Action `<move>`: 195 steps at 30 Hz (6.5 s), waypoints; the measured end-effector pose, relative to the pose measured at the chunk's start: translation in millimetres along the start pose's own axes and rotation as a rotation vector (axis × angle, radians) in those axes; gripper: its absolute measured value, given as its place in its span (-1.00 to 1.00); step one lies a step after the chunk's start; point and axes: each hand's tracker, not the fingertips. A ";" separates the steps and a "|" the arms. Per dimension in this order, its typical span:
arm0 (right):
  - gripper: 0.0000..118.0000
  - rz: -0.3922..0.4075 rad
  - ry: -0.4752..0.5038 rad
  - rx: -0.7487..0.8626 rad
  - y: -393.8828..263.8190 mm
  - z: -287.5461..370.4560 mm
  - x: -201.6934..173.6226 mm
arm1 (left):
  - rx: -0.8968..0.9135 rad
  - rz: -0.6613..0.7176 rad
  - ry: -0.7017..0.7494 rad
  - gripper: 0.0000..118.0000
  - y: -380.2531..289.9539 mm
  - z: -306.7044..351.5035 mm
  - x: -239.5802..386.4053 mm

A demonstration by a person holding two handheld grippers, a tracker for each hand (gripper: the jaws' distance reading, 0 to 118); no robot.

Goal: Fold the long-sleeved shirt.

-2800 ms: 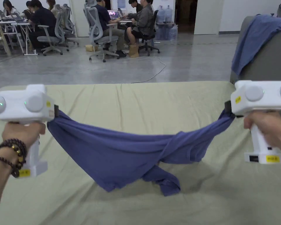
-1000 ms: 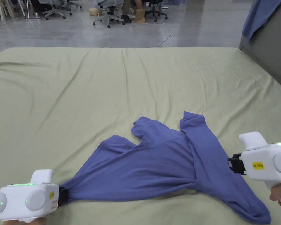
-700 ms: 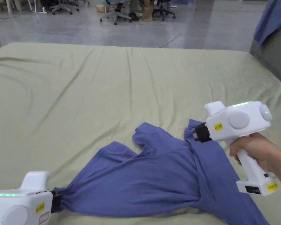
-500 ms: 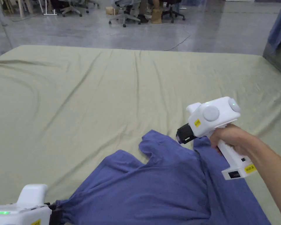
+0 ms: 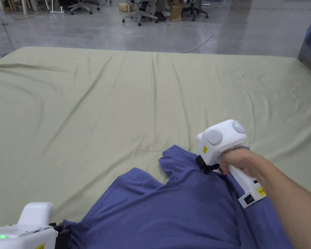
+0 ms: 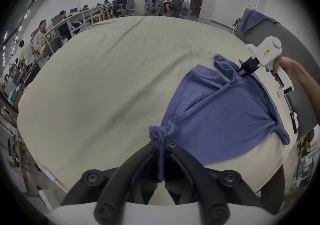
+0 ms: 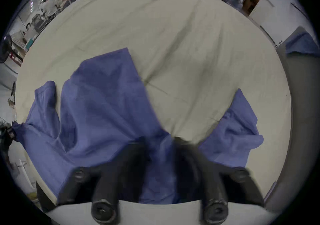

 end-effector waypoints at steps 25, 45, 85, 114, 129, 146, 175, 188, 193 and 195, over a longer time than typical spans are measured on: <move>-1.00 -0.256 -0.398 0.825 60.2 502.5 138.8 | 0.698 -0.034 0.151 -0.97 431.6 195.3 60.4; -1.00 -0.352 -0.420 0.759 47.0 439.8 164.6 | 0.585 -0.057 0.149 -0.97 422.2 116.6 96.0; -1.00 0.028 0.156 -0.099 -391.3 170.7 -51.2 | -0.268 -0.238 -0.145 -0.97 -74.4 50.1 5.5; 0.22 -0.365 -0.038 0.327 -14.1 110.7 99.3 | 0.124 -0.108 -0.167 -1.00 98.2 -4.2 33.7; -0.79 -0.385 -0.030 0.100 36.9 -9.8 90.5 | 0.064 -0.080 -0.176 -1.00 86.1 -50.7 1.1; -0.79 -0.238 -0.043 0.432 -194.9 203.0 3.3 | 0.183 -0.114 -0.219 -1.00 56.6 12.9 26.6; -1.00 -0.435 0.020 0.428 -312.8 203.3 1.8 | 0.125 -0.081 -0.062 0.76 71.6 -5.1 19.6; -1.00 -0.437 0.014 0.343 -265.4 161.2 31.8 | -0.003 -0.041 0.082 0.10 101.4 -144.6 2.8; -0.45 -0.416 0.009 0.346 -208.9 143.0 63.1 | 0.024 -0.052 0.043 -0.98 97.4 -116.2 15.5; 0.01 -0.416 -0.005 0.324 -182.8 129.7 72.3 | 0.039 -0.055 0.025 -0.98 98.2 -101.8 13.7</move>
